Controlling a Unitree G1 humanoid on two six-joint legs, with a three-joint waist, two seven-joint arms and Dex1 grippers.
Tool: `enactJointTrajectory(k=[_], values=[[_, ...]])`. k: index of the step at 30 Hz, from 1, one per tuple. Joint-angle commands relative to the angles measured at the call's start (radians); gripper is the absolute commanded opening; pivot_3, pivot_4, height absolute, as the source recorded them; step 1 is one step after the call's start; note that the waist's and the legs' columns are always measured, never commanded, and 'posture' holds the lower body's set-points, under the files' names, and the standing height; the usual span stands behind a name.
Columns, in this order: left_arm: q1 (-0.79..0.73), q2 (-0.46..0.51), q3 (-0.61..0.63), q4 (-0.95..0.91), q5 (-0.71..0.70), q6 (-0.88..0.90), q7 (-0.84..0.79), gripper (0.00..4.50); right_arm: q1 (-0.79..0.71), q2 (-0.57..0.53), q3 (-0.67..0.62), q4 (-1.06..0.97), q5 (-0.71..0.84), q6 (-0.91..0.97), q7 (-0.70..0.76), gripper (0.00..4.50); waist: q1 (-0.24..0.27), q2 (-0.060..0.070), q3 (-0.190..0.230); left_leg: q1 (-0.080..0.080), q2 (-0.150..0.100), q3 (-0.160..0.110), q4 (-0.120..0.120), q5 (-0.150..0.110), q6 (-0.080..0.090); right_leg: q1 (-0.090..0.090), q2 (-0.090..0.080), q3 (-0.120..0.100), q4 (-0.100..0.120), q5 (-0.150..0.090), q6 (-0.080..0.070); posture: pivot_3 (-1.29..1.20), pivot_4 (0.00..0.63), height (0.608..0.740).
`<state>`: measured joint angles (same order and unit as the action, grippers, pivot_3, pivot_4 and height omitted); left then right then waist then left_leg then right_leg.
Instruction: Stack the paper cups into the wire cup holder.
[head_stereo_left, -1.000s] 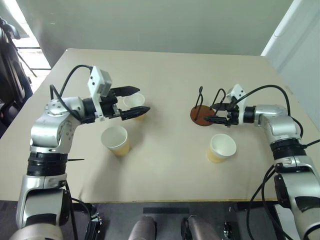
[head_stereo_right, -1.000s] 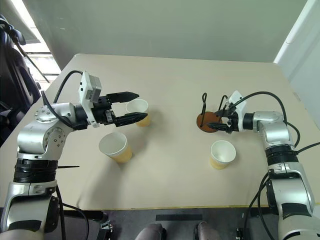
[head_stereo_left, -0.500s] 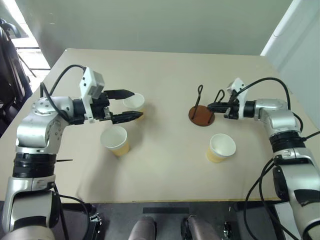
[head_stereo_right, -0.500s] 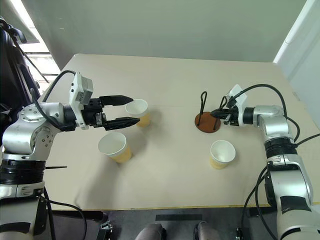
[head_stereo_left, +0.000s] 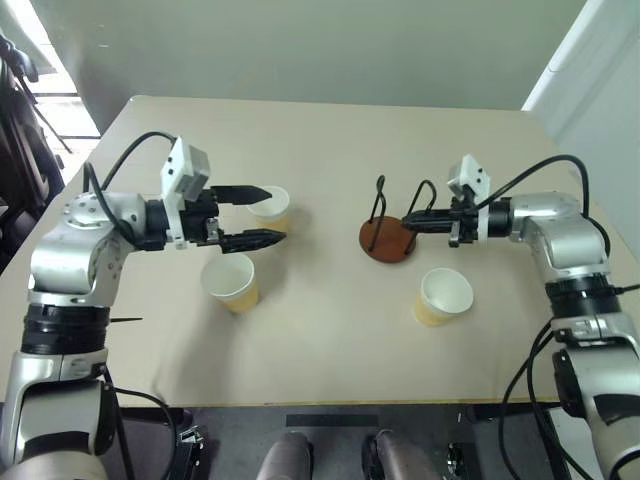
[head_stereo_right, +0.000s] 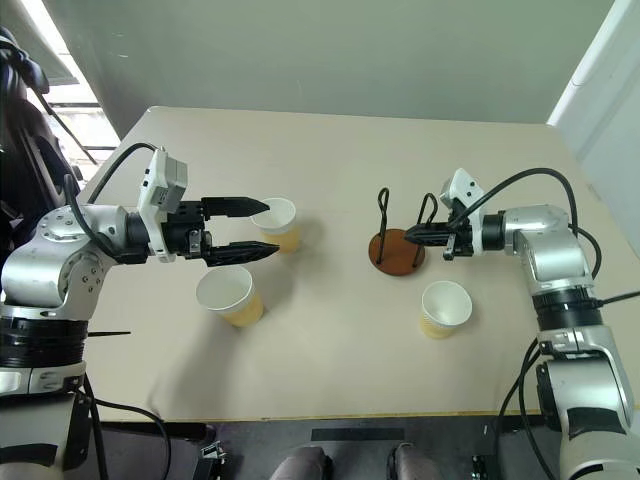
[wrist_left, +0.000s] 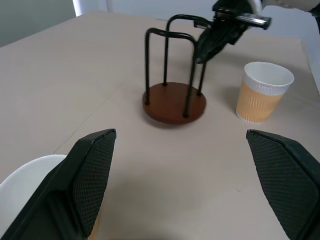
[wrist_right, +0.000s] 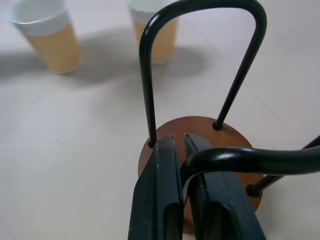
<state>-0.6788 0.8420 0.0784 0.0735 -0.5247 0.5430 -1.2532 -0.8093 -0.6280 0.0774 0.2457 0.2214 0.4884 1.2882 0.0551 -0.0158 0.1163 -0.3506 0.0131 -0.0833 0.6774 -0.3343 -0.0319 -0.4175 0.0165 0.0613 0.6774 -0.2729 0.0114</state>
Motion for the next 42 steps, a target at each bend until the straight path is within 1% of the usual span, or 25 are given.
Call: enactJointTrajectory(k=[1,6,10,17,22,31,35,42], values=[[-0.013,0.016,0.010,-0.039,-0.011,0.004,-0.012,4.50,0.043,-0.034,-0.024,-0.164,0.054,0.063,-0.015,0.01,0.000,0.000,0.000,0.000,0.000,0.000,0.000,0.000,0.000,0.000,0.000,0.000,0.000,0.000,0.000,0.00,0.150,0.740],[-0.008,0.014,0.005,-0.049,-0.010,0.011,-0.017,4.50,0.139,-0.052,-0.033,-0.344,0.102,0.160,-0.069,0.01,-0.004,0.000,0.000,0.000,0.000,0.000,0.001,0.000,0.000,0.000,0.000,0.000,0.001,0.000,0.000,0.00,0.150,0.740],[-0.007,0.007,-0.003,-0.050,-0.008,0.012,-0.019,4.50,0.197,-0.043,-0.027,-0.488,0.134,0.233,-0.141,0.01,-0.009,0.000,0.000,0.000,0.000,0.000,0.002,0.000,0.000,0.000,0.000,0.000,0.001,0.000,0.001,0.00,0.150,0.740],[-0.013,-0.002,-0.017,-0.039,-0.005,0.003,-0.024,4.50,0.235,-0.030,-0.004,-0.587,0.161,0.285,-0.234,0.01,-0.019,0.000,0.000,0.000,0.000,-0.001,0.004,0.001,0.002,0.001,0.000,0.000,0.000,0.002,0.004,0.00,0.150,0.740],[-0.015,-0.009,-0.020,-0.036,-0.003,0.001,-0.024,4.50,0.241,-0.027,0.024,-0.604,0.173,0.288,-0.252,0.01,-0.022,0.000,0.000,0.000,0.000,-0.001,0.004,0.001,0.002,0.001,0.000,0.000,0.000,0.003,0.004,0.00,0.150,0.740],[0.020,-0.002,-0.009,-0.074,-0.019,0.023,-0.029,4.50,0.240,-0.060,0.073,-0.591,0.190,0.227,-0.176,0.01,-0.022,0.000,0.000,0.000,0.000,-0.001,0.003,0.001,0.002,0.001,0.000,0.000,-0.001,0.003,0.004,0.00,0.150,0.740],[0.052,0.030,-0.001,-0.119,-0.045,0.055,-0.061,4.50,0.223,-0.067,0.093,-0.568,0.181,0.190,-0.149,0.01,-0.025,0.000,0.000,0.000,0.000,-0.001,0.003,0.001,0.002,0.001,0.000,0.000,-0.001,0.003,0.004,0.00,0.150,0.740],[0.121,0.112,0.006,-0.207,-0.089,0.089,-0.129,4.50,0.188,-0.057,0.119,-0.507,0.165,0.136,-0.123,0.01,-0.027,0.000,0.000,0.000,0.000,-0.001,0.003,0.001,0.002,0.001,0.000,0.000,0.000,0.003,0.004,0.00,0.150,0.740]])
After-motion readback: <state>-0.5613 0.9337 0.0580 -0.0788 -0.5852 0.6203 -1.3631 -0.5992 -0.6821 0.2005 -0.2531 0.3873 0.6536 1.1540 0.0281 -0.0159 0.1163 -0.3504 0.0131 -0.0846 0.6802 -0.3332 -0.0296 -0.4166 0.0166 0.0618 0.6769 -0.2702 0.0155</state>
